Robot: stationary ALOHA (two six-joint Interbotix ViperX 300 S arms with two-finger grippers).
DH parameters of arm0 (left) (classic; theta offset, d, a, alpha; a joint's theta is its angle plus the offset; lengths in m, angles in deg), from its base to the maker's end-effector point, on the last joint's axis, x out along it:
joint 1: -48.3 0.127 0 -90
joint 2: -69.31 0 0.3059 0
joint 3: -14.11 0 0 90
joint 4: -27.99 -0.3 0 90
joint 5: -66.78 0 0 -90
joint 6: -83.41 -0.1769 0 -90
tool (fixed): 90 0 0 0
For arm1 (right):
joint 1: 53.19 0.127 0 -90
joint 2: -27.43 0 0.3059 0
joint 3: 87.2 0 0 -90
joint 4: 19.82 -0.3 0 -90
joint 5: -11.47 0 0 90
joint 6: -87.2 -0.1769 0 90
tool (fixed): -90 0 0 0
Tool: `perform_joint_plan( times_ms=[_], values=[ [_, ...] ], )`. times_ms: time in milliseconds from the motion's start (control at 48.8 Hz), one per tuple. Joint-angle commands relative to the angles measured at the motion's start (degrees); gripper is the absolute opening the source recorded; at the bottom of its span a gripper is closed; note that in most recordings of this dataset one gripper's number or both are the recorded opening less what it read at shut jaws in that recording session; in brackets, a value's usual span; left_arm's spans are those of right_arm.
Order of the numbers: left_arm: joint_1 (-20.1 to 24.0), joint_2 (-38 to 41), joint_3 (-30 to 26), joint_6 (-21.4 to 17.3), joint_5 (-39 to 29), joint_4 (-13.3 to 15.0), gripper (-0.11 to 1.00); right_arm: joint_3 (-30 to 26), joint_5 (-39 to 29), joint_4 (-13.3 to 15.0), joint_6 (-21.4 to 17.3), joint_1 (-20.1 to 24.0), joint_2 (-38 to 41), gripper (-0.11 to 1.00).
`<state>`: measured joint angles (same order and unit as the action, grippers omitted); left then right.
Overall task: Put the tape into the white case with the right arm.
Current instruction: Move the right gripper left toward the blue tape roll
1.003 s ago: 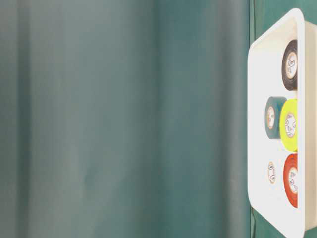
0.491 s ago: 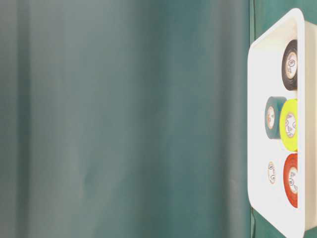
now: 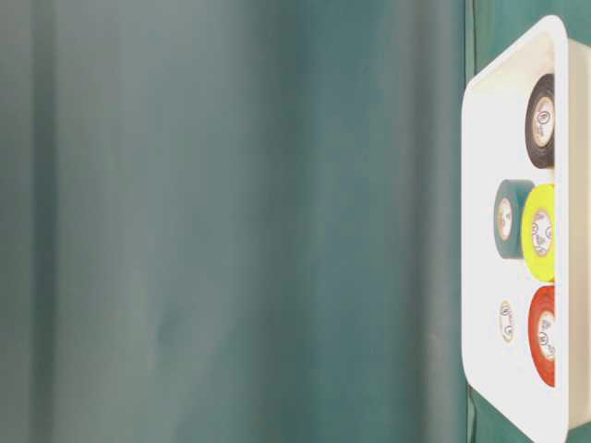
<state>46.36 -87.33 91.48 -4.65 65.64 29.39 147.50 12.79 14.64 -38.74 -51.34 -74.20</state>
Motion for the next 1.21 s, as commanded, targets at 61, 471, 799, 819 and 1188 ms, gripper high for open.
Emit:
perform_joint_plan(
  times_ms=[61,471,799,819,1188],
  values=[
    [-0.1,0.4,-0.7,0.0,0.6,0.1,0.0,-6.0,0.8,0.4,0.0,0.2,5.8,0.49],
    [0.0,0.4,-0.7,0.0,0.6,0.1,0.0,-21.0,0.8,0.4,0.0,0.4,21.1,0.49],
    [0.0,0.4,-0.7,0.0,0.6,0.1,0.0,-30.7,0.5,0.4,0.0,1.2,29.4,0.49],
    [-0.1,0.4,-0.7,0.0,0.6,0.1,0.0,-31.1,0.5,0.4,0.0,1.2,29.7,0.49],
    [-0.1,-0.1,-0.5,0.0,0.5,0.1,0.0,-39.1,0.4,0.4,-0.2,1.7,36.5,0.49]
  ],
)
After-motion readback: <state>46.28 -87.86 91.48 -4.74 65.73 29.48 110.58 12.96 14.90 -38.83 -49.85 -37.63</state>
